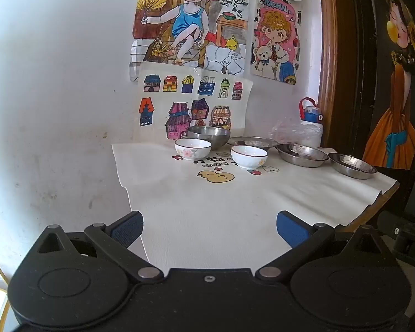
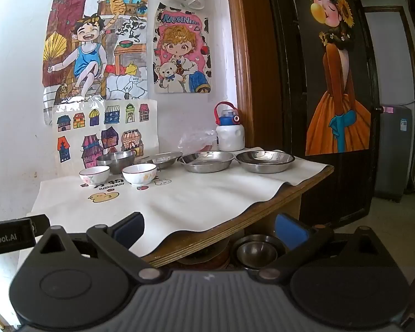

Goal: Organize plates and bowls

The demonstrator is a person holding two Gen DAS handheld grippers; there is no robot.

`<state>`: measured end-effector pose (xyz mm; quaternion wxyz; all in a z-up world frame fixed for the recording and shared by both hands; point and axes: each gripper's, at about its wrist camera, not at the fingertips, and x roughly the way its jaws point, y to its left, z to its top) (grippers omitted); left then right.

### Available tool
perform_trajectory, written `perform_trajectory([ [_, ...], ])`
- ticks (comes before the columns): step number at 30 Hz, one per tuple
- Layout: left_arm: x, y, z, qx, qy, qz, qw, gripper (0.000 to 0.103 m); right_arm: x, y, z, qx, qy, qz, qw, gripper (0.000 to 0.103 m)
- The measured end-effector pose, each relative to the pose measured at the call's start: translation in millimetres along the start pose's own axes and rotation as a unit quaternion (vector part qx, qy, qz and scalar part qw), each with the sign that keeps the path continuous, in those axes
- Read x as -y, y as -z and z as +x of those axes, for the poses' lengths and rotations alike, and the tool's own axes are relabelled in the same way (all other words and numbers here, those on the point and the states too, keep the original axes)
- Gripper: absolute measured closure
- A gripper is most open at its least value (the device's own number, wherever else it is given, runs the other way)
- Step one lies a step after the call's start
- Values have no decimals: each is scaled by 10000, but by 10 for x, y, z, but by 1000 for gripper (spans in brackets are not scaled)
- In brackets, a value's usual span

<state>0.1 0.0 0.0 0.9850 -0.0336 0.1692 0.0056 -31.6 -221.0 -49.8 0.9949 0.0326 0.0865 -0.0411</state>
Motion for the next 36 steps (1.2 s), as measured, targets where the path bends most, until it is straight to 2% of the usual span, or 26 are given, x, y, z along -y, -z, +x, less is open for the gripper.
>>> perform_trajectory([
  [36,1,1,-1,9,-5,8,10000,1,-6,-7,-33,9,-1,-7,10000,0],
])
